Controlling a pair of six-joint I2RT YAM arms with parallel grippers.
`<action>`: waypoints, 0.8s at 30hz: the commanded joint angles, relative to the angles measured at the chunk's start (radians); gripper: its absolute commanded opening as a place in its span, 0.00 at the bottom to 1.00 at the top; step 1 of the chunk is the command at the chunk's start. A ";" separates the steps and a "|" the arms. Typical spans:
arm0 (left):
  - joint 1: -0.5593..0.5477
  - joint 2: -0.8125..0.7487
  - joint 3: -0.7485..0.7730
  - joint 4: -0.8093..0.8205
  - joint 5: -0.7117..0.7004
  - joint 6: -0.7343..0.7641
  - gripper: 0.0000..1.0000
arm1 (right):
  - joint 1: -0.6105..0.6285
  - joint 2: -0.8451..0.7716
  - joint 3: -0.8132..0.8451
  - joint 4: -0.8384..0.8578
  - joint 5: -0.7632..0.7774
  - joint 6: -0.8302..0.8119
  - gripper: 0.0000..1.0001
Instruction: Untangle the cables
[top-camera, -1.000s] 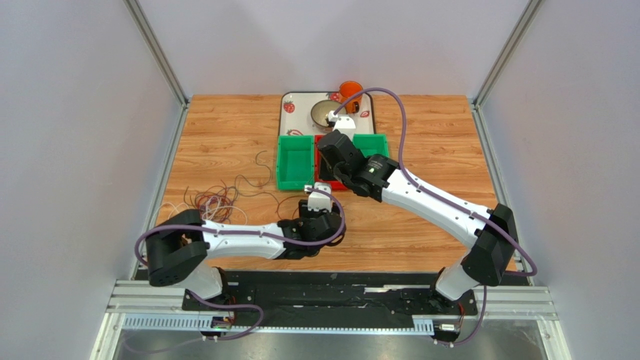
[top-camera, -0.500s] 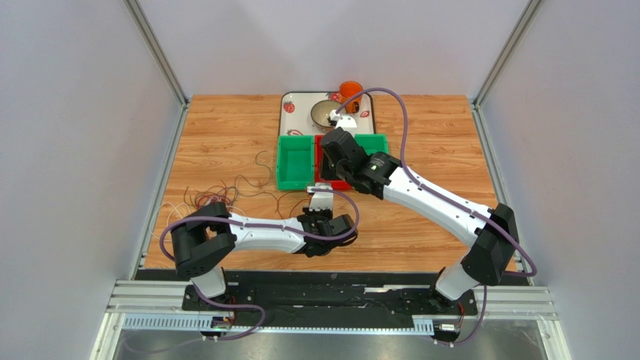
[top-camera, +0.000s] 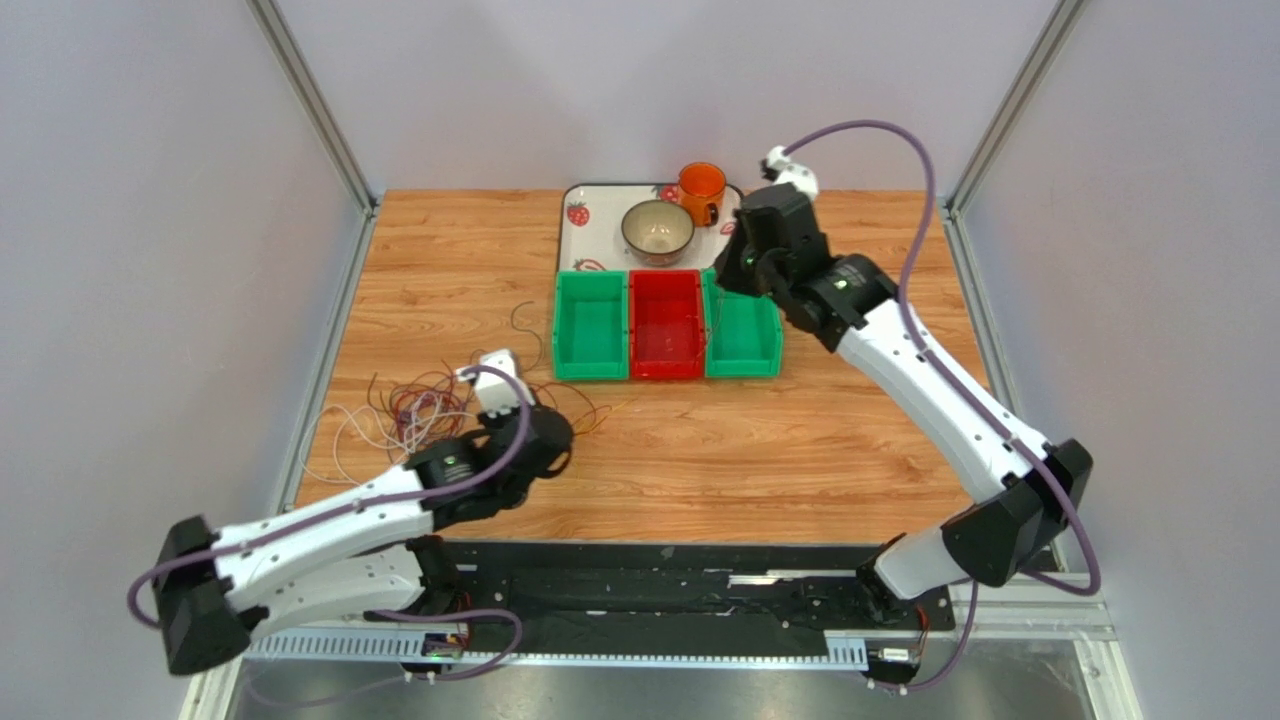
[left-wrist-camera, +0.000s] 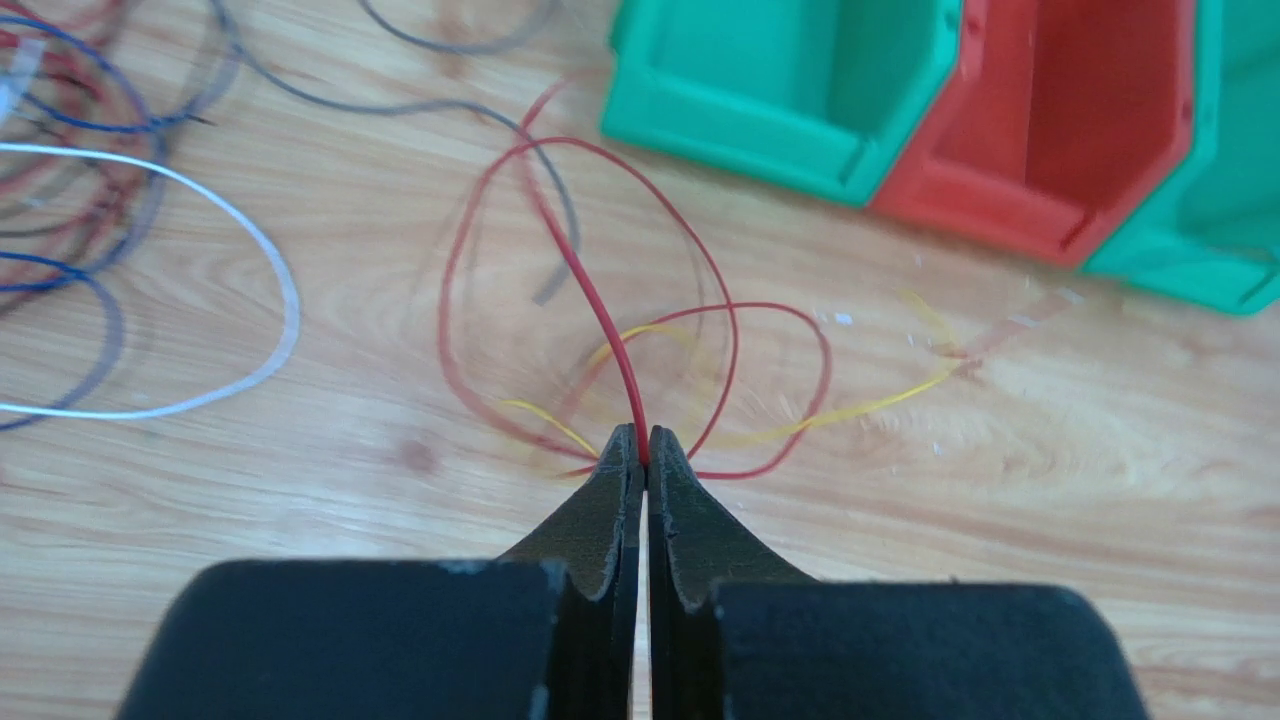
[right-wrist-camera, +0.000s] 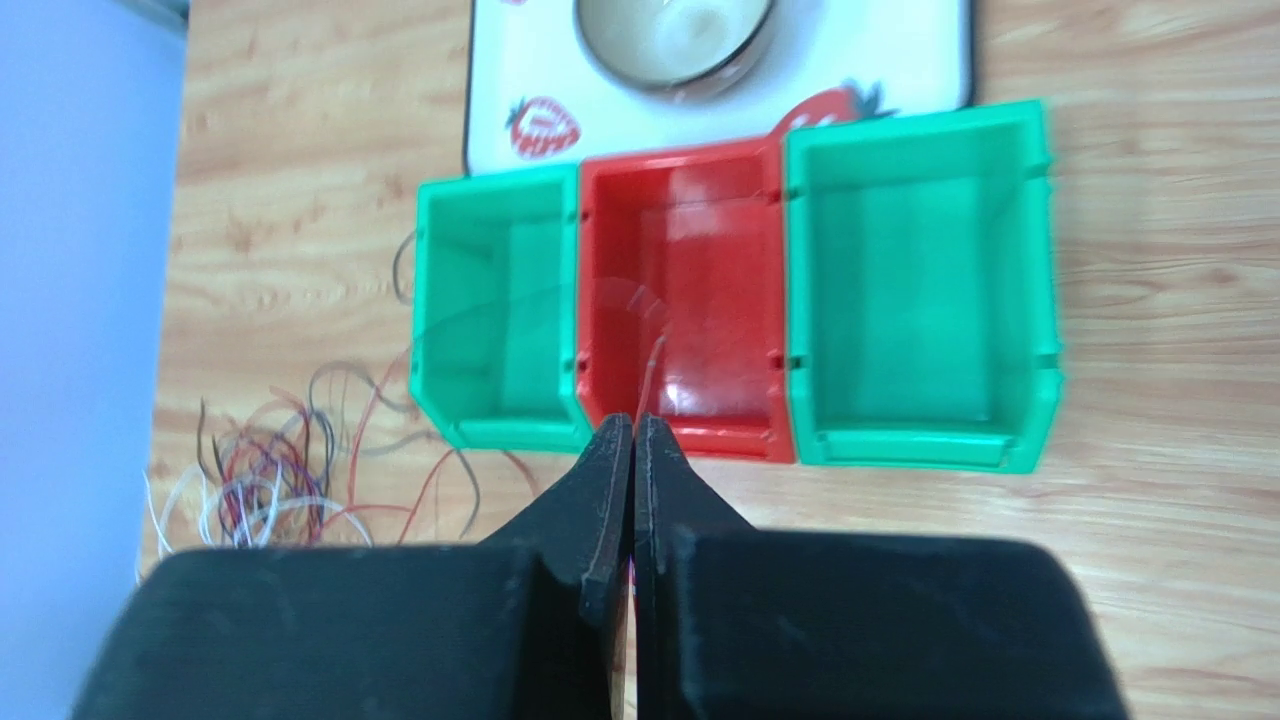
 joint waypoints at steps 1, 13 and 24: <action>0.155 -0.193 -0.009 -0.068 0.106 0.135 0.00 | -0.095 -0.117 -0.008 -0.014 -0.059 0.007 0.00; 0.410 -0.307 0.194 -0.281 0.080 0.350 0.00 | -0.224 -0.307 -0.111 -0.032 -0.134 -0.013 0.00; 0.416 -0.263 0.250 -0.268 0.163 0.370 0.00 | -0.235 -0.333 -0.116 -0.013 -0.283 0.010 0.00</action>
